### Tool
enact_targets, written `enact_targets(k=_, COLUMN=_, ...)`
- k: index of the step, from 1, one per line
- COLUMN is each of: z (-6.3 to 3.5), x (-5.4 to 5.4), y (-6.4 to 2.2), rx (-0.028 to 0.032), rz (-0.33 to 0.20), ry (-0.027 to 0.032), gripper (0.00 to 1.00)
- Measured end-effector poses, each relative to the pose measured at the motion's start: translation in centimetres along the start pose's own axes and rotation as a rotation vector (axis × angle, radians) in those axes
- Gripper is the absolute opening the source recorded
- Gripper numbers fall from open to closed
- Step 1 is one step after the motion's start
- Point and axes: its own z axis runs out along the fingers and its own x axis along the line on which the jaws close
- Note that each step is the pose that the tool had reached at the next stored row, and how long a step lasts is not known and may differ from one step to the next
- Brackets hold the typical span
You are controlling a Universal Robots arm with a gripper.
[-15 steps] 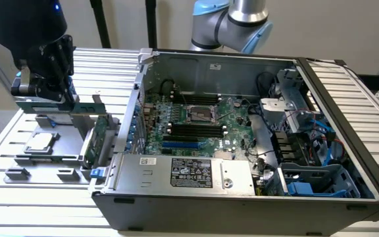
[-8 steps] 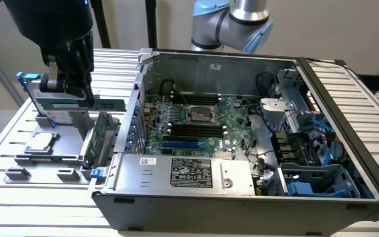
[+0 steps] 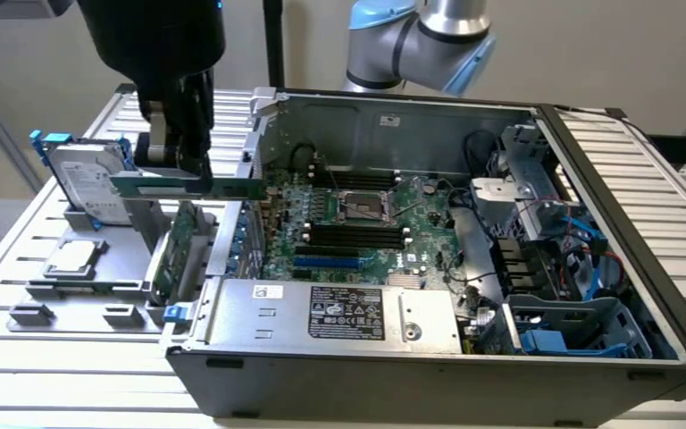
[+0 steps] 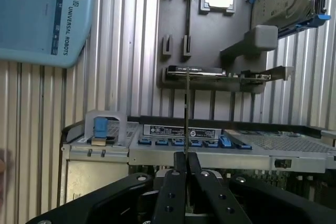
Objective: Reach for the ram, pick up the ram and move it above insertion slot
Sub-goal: 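Pick up the ram and move it above insertion slot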
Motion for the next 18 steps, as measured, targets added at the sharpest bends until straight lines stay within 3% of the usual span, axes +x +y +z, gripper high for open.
enact_targets(k=9, z=-0.13, x=-0.4, y=-4.06, rx=0.0, rz=0.0, ry=-0.0005, gripper=0.13)
enact_targets(k=18, z=-0.1, x=-1.7, y=-7.5, rx=0.0, rz=0.0, ry=-0.0004, gripper=0.13)
